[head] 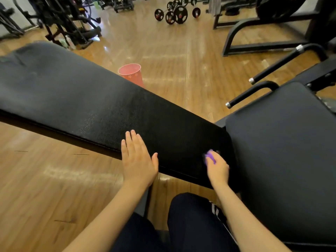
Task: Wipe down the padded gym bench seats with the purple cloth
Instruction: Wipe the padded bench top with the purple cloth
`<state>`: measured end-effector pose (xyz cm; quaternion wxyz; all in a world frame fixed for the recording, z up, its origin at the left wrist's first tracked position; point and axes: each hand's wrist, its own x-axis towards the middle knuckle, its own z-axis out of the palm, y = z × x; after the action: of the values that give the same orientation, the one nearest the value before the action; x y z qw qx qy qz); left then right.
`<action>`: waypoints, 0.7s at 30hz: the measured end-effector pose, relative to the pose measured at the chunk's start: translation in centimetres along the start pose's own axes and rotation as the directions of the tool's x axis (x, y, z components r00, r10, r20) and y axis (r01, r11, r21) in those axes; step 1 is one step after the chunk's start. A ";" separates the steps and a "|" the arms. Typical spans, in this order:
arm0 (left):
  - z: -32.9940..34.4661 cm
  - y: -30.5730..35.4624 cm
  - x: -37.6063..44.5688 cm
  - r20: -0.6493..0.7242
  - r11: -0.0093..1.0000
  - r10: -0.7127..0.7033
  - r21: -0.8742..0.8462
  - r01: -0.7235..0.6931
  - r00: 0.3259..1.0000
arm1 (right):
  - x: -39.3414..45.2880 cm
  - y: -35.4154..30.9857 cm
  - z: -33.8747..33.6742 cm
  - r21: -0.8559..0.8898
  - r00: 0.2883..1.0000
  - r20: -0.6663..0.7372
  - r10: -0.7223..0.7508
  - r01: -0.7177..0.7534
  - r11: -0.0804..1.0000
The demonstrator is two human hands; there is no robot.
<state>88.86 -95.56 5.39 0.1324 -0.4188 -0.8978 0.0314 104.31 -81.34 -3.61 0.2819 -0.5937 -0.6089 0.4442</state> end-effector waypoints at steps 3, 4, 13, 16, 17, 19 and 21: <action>-0.5 0.0 0.0 0.039 1.000 -0.015 0.001 0.015 0.999 | -3.3 -6.3 4.1 0.099 0.920 0.191 -0.341 0.328 0.940; -0.9 -0.1 -0.1 0.054 1.000 -0.020 -0.005 0.020 0.998 | -4.4 -8.2 5.1 0.104 0.875 0.248 -0.415 0.401 0.910; -3.5 -6.4 0.6 -0.064 0.999 -0.012 -0.037 0.009 0.998 | -2.2 -5.1 2.5 0.085 0.933 0.207 -0.295 0.283 0.955; -4.0 -7.5 1.0 -0.052 1.000 0.010 -0.021 -0.011 0.999 | -3.4 -7.5 4.7 0.077 0.917 0.188 -0.350 0.342 0.937; -4.1 -7.7 1.1 -0.044 1.000 0.014 -0.020 -0.015 0.999 | -4.2 -8.9 5.6 0.102 0.890 0.213 -0.404 0.391 0.915; -4.6 -8.6 1.5 -0.042 1.000 -0.011 0.009 0.011 0.999 | -5.8 -12.5 7.7 0.133 0.786 0.308 -0.537 0.523 0.842; -5.4 -10.8 2.1 -0.068 0.997 -0.066 0.038 0.069 0.995 | -7.3 -16.8 10.1 0.154 0.632 0.409 -0.658 0.663 0.732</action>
<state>80.98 -101.20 12.85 0.1718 -0.3862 -0.9058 0.0307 88.56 -88.85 7.87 0.2773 -0.2155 -0.8328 0.4278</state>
